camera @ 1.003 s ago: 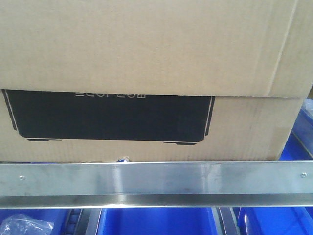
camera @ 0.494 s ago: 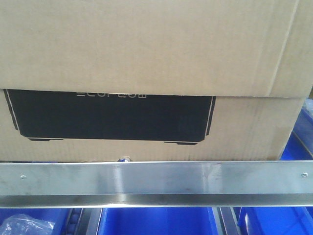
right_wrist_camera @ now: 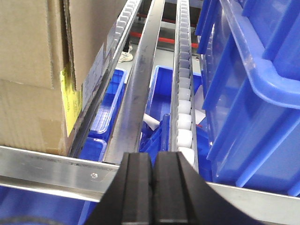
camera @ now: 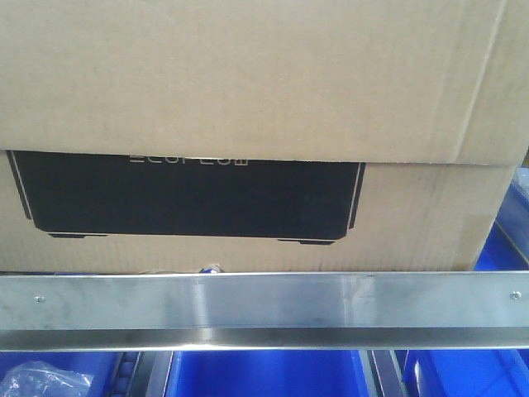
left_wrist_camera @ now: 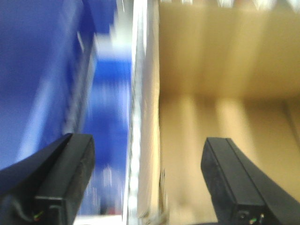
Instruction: Grab box from left shelf to table start
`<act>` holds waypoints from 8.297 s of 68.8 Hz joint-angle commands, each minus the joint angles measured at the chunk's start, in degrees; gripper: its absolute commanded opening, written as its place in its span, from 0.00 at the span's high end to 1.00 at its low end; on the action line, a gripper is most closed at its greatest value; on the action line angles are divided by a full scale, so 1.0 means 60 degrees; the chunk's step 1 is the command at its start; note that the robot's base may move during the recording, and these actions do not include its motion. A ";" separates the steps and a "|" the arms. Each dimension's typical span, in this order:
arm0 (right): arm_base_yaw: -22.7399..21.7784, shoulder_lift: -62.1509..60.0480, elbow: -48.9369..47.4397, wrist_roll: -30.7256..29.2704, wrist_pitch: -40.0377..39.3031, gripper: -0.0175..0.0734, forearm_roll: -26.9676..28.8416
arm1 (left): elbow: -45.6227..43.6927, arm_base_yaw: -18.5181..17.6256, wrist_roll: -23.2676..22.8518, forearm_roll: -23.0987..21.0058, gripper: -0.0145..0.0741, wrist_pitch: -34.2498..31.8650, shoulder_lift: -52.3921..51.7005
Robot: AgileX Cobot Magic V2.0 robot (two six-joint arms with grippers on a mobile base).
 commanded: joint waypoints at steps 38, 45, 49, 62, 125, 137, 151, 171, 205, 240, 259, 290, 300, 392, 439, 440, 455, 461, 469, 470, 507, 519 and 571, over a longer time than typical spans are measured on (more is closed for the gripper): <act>-0.0060 -0.0073 0.0020 -0.0046 -0.0853 0.75 -0.0107 | -0.2108 -0.0369 0.0006 0.0179 0.39 0.1376 0.3418; -0.0060 -0.0073 0.0020 -0.0037 -0.0862 0.75 -0.0107 | -0.2311 -0.0515 -0.0226 0.0579 0.39 0.1661 0.3729; -0.0060 -0.0073 0.0020 -0.0037 -0.0862 0.75 -0.0107 | -0.2447 -0.0540 -0.0765 0.0677 0.39 0.1941 0.3919; -0.0060 -0.0073 0.0020 -0.0037 -0.1199 0.75 -0.0107 | -0.2854 -0.0540 -0.1027 0.0699 0.39 0.2874 0.4543; -0.0060 0.0782 -0.3518 0.0436 -0.0382 0.18 0.1453 | -0.2921 -0.0540 -0.1117 0.0568 0.79 0.2607 0.4649; -0.0060 0.2149 -0.5214 0.0436 0.0869 0.14 0.1956 | -0.2921 -0.0540 -0.1117 0.0440 0.79 0.2504 0.4649; -0.0060 0.4474 -0.8114 0.0428 0.3750 0.14 0.3056 | -0.2921 -0.0540 -0.1117 0.0440 0.79 0.2489 0.4649; -0.0060 0.8520 -1.2066 0.0677 0.8015 0.14 0.3469 | -0.2921 -0.0540 -0.1117 0.0440 0.79 0.2489 0.4649; -0.0004 1.0254 -1.3389 0.2510 0.9351 0.14 0.1712 | -0.2921 -0.0540 -0.1538 0.0440 0.80 0.2168 0.4649; 0.2340 1.2335 -1.3389 0.4204 1.0531 0.17 -0.0152 | -0.2921 -0.0540 -0.1770 0.0415 0.88 0.1995 0.4649; 0.2340 1.2555 -1.3389 0.4204 1.0298 0.73 -0.0239 | -0.2921 -0.0540 -0.1687 0.0415 0.88 0.1755 0.4649; 0.2330 1.2555 -1.3389 0.2910 0.8333 0.75 -0.0509 | -0.2872 -0.0566 -0.0898 -0.0241 0.95 0.2294 0.3059; 0.2330 1.2481 -1.3389 0.2407 0.7771 0.75 -0.0465 | -0.2278 -0.0566 -0.0884 -0.0388 0.95 0.2214 0.1981; 0.4189 0.5975 -1.0359 0.1577 0.5712 0.75 -0.0239 | 0.1949 -0.0566 0.0010 -0.2007 0.95 0.1217 -0.4480; 0.4189 0.5875 -1.0359 0.1577 0.5737 0.75 -0.0293 | 0.1949 -0.0566 0.0010 -0.2007 0.95 0.1253 -0.4480; 0.4189 0.5875 -1.0359 0.1577 0.5737 0.75 -0.0293 | 0.1949 -0.0566 0.0010 -0.2007 0.95 0.1253 -0.4480; 0.4189 0.5875 -1.0359 0.1577 0.5737 0.75 -0.0293 | 0.1949 -0.0566 0.0010 -0.2007 0.95 0.1253 -0.4480; 0.4189 0.5875 -1.0359 0.1577 0.5737 0.75 -0.0293 | 0.1949 -0.0566 0.0010 -0.2007 0.95 0.1253 -0.4480; 0.4189 0.5875 -1.0359 0.1577 0.5737 0.75 -0.0293 | 0.1949 -0.0566 0.0010 -0.2007 0.95 0.1253 -0.4480; 0.4189 0.5875 -1.0359 0.1577 0.5737 0.75 -0.0293 | 0.1949 -0.0566 0.0010 -0.2007 0.95 0.1253 -0.4480; 0.4189 0.5884 -1.0359 0.1577 0.5737 0.75 -0.0293 | 0.1949 -0.0566 0.0010 -0.2007 0.95 0.1235 -0.4191; 0.4189 0.5884 -1.0359 0.1577 0.5737 0.75 -0.0293 | 0.1949 -0.0566 0.0010 -0.2007 0.95 0.1235 -0.3980; 0.4189 0.5884 -1.0359 0.1577 0.5746 0.75 -0.0293 | 0.1949 -0.0566 0.0010 -0.2007 0.95 0.1235 -0.3965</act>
